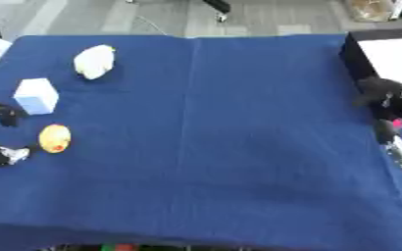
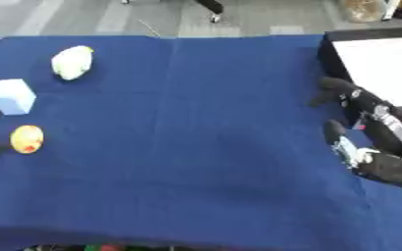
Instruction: Pick up the objects with one hand, pass them to the other hand, and then place them into the box on the other side of the table.
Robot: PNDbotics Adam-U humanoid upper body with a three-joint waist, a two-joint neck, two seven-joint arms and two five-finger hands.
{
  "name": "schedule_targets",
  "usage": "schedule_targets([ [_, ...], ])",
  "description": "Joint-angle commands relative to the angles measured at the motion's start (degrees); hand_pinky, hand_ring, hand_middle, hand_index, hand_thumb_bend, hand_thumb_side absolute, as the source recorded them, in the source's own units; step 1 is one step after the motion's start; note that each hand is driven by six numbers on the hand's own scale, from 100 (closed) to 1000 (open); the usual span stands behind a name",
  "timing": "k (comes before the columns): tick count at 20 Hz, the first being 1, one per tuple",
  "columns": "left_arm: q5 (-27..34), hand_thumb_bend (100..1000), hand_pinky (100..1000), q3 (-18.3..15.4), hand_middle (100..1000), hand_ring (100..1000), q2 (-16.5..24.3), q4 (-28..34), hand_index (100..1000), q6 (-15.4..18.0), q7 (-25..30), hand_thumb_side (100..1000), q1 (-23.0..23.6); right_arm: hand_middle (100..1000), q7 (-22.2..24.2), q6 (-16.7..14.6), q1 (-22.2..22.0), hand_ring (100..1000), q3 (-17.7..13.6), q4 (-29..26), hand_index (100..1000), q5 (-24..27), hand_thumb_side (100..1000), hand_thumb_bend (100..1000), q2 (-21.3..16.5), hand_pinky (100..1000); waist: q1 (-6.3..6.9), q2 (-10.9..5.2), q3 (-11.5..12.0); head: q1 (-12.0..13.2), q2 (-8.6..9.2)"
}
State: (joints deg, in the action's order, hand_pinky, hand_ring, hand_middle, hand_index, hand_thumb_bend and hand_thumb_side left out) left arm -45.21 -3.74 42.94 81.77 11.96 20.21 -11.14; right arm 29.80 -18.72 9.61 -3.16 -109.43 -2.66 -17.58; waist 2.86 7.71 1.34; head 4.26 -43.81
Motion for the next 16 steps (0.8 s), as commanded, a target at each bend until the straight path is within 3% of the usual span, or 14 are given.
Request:
schedule_targets([
  [1,-1.03,411,792,0.12,604,664,1.10,-1.33,841,-0.73,-0.11,623,-1.49,709,0.19,-0.03,0.65,1000,-0.13,-0.48,948,0.47,507,100,-0.96,1000,-0.03,-0.85,-0.07,0.00,-0.31],
  [11,-2.87,404,790,1.51,598,658,-1.00,-5.36,831,-0.74,0.58,637,-3.77,709,0.38,-0.01,0.85,1000,-0.06,-0.47,949,0.69,508,100,-0.85,1000,-0.15,-0.71,-0.30,0.07,-0.31],
  [16,-4.09,346,786,1.94,584,647,-1.68,-6.68,813,-0.40,0.73,516,-3.93,710,0.43,0.02,0.86,1000,-0.07,-0.45,950,0.73,509,100,-0.81,1000,-0.16,-0.65,-0.37,0.25,-0.31],
])
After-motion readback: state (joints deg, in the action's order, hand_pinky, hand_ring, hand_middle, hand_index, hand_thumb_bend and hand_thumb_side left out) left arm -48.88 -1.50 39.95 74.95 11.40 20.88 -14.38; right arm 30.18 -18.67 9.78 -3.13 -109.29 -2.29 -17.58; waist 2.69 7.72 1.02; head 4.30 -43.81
